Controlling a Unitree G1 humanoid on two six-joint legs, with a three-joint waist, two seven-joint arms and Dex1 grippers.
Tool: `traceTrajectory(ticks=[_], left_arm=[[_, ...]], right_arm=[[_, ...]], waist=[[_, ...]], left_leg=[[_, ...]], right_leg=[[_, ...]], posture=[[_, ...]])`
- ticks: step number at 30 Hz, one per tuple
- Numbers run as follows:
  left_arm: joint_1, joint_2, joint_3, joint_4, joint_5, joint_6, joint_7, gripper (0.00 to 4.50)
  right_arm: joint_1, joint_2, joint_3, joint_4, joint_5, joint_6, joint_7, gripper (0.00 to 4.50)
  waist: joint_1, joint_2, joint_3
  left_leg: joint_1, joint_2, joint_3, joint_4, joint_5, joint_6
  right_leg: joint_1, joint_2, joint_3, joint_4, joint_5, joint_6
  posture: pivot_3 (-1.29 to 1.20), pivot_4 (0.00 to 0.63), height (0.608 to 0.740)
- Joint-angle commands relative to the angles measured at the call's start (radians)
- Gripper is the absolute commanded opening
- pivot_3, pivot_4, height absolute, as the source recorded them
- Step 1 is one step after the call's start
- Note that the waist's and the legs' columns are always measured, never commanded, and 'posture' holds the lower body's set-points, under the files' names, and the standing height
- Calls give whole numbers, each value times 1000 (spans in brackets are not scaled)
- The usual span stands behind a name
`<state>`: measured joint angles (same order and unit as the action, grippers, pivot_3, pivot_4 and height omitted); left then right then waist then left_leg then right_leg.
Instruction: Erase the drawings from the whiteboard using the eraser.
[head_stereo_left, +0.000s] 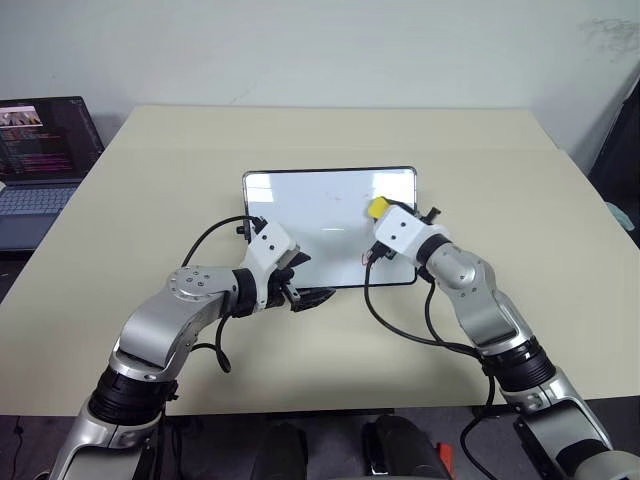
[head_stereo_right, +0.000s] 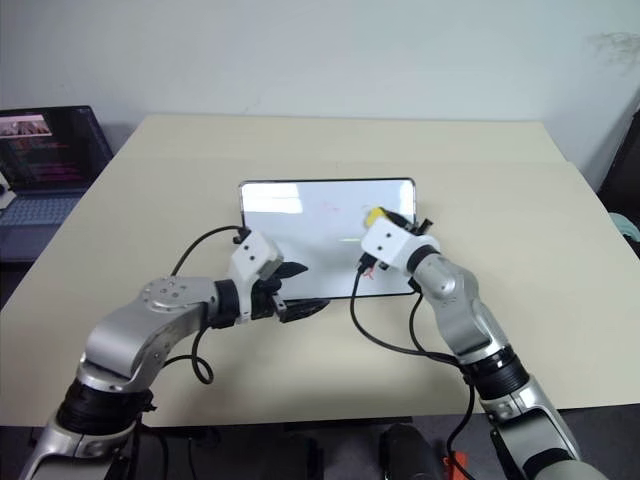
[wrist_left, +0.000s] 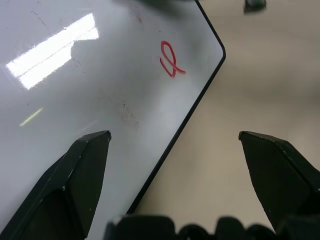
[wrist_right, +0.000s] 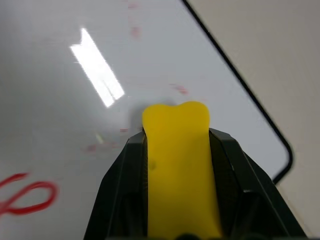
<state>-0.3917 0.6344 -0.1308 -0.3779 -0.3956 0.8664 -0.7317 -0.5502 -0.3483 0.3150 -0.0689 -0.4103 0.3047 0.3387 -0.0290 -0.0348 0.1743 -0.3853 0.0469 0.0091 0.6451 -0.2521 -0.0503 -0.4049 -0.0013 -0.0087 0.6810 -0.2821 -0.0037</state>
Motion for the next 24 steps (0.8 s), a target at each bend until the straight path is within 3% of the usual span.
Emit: traceTrajectory(ticks=[1,11,24], left_arm=[[-2,5,2,-39,-8,-4,-2,4500],[-2,8,2,-37,-7,-6,-5,4500],[1,6,-1,-37,-5,-9,-5,4500]], right_arm=[[-1,2,-10,-2,-7,-10,-2,1332],[60,-60,71,-10,-24,33,157,1331],[46,-67,84,-4,-71,8,169,1330]], waist=[[0,0,0],[-2,0,0],[-2,0,0]], left_leg=[[0,0,0,0,0,0],[1,0,0,0,0,0],[3,0,0,0,0,1]], right_leg=[[0,0,0,0,0,0],[0,0,0,1,0,0],[1,0,0,1,0,0]], posture=[[0,150,740],[0,150,740],[0,150,740]])
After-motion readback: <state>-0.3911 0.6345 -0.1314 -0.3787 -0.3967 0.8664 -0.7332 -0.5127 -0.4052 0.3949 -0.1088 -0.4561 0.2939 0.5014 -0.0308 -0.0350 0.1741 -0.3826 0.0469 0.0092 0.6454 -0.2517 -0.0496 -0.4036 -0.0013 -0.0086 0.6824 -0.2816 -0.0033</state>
